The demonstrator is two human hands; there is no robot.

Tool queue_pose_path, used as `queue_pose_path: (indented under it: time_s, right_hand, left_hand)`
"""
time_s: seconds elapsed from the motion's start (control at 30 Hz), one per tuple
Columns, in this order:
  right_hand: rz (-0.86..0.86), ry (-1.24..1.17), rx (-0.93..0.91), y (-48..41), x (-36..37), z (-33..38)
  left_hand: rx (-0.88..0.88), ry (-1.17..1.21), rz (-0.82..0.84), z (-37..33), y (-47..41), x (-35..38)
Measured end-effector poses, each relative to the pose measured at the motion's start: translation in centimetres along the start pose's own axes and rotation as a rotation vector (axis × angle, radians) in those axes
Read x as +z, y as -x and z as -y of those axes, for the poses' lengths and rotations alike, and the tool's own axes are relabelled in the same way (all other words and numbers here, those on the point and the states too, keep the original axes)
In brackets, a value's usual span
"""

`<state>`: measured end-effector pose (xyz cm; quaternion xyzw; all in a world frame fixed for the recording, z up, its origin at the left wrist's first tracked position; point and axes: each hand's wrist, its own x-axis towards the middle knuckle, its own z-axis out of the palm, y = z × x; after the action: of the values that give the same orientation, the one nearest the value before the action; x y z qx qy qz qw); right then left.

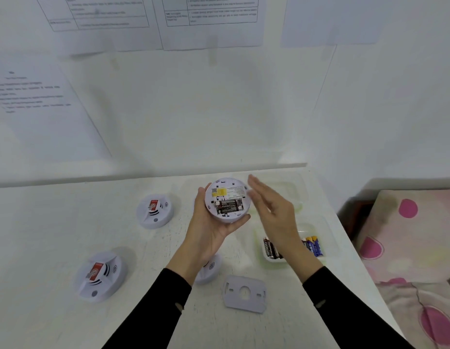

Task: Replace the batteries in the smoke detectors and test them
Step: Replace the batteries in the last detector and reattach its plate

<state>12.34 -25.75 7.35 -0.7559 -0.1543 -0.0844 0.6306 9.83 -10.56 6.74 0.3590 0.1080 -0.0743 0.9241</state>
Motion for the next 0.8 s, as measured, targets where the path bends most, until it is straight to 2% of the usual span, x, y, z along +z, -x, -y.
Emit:
queue_pose_path:
  time_s: [0.1,0.2,0.33,0.6,0.8]
  right_hand:
    - [0.026,-0.394,0.419,-0.5,-1.1,0.1]
    - [0.05,-0.726,0.593,-0.6,-1.3,0.1]
    - [0.048,-0.841,0.637,-0.6,-1.1,-0.1]
    - [0.035,-0.872,0.662,-0.7,-0.7,-0.3]
    - [0.022,-0.892,0.641,-0.6,-0.4,-0.5]
  left_hand:
    - [-0.002,-0.015,0.08,-0.2,0.2,-0.2]
    - [0.008,-0.051,0.127,0.0,0.4,-0.1]
    - [0.03,-0.069,0.129,0.4,0.7,-0.2]
    - [0.105,-0.191,0.065,0.7,0.6,-0.2]
    - [0.266,-0.448,-0.014,1.2,0.3,0.2]
